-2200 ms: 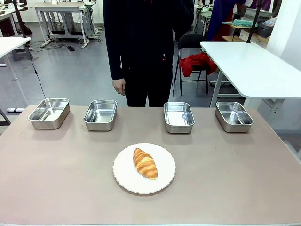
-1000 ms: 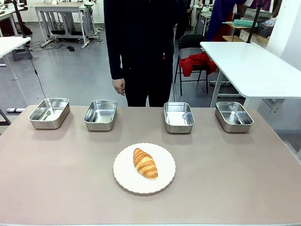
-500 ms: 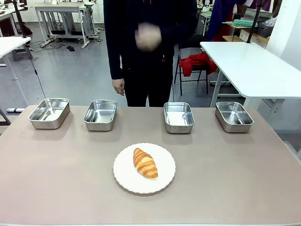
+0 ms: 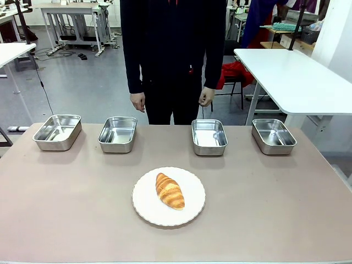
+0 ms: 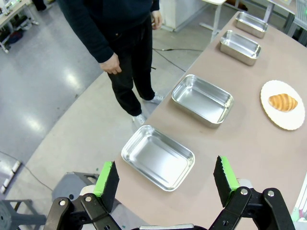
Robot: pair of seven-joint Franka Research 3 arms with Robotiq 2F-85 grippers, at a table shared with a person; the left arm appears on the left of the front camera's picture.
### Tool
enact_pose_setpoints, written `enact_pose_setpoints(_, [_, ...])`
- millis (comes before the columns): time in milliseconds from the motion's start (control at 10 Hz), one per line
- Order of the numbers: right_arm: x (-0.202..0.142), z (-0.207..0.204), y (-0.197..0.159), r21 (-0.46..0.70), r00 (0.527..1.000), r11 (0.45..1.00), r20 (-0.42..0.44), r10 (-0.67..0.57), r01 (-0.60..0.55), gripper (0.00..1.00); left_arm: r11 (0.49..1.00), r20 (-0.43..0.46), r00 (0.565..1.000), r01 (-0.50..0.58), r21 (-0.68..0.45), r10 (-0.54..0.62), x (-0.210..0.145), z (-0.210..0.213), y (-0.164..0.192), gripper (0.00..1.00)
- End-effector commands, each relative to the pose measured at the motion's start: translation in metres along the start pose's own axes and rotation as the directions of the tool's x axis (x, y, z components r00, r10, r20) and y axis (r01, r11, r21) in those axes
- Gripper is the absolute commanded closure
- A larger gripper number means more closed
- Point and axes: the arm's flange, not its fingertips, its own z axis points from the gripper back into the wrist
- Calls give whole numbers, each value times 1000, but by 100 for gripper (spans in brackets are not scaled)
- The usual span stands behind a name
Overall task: Place the bread in the container.
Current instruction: Place the Butter Roll into the Airtight Container indicated by the human.
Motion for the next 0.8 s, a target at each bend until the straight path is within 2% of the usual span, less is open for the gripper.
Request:
enact_pose_setpoints(0, [2, 0, 1, 1, 1000, 1000, 3, 4, -4, 0, 1000, 16, 1000, -7, 6, 7, 0, 0, 0, 0])
enact_pose_setpoints(700, [2, 0, 1, 1, 1000, 1000, 3, 4, -4, 0, 1000, 16, 1000, -7, 6, 7, 0, 0, 0, 0])
